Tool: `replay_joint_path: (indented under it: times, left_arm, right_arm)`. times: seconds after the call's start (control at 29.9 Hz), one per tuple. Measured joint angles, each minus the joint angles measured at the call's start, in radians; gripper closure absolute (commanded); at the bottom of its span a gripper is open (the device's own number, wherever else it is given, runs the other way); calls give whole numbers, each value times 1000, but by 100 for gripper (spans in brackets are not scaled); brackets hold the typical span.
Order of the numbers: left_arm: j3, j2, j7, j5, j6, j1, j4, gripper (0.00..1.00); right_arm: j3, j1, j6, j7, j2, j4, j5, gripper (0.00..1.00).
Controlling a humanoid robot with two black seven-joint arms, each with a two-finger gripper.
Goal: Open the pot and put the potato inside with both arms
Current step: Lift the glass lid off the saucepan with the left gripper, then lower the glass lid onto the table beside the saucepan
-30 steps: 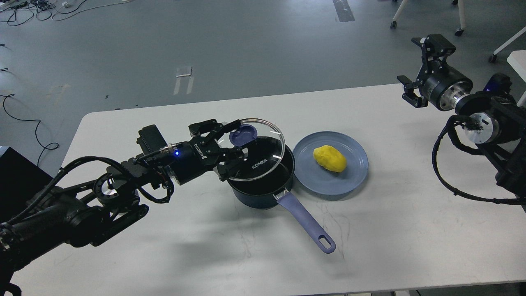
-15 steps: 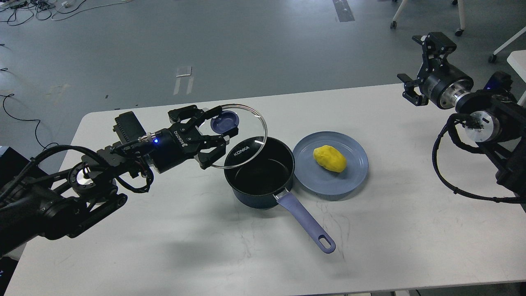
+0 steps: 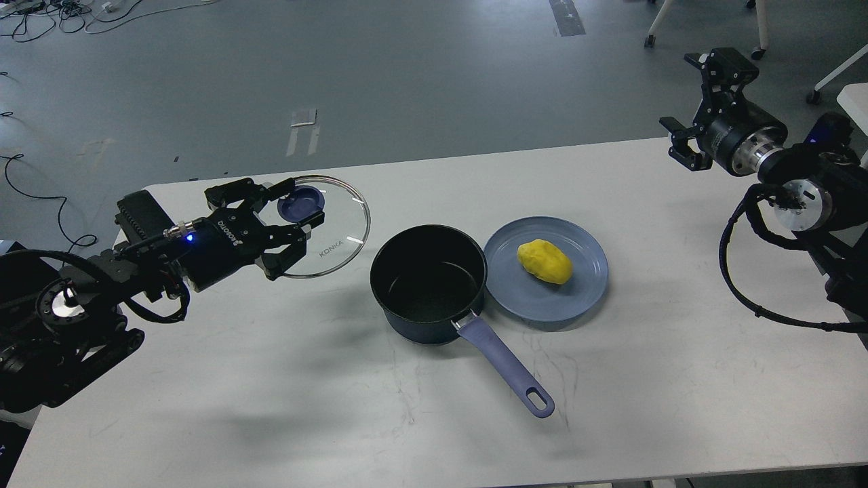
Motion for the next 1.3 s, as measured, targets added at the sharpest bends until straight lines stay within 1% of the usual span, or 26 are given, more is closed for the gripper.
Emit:
replay_joint_path:
  times: [0.47, 1.04, 1.3]
  left_arm:
    - [0, 4, 0, -6, 0, 63, 66, 47]
    - [0, -3, 0, -8, 0, 86, 91, 47]
    - [0, -5, 0, -8, 0, 116, 107, 47]
  right_arm:
    - [-8, -2, 0, -1, -4, 2, -1, 0]
    - [-26, -3, 0, 0, -6, 0, 0, 0]
    - [-27, 0, 0, 0, -6, 2, 0, 0]
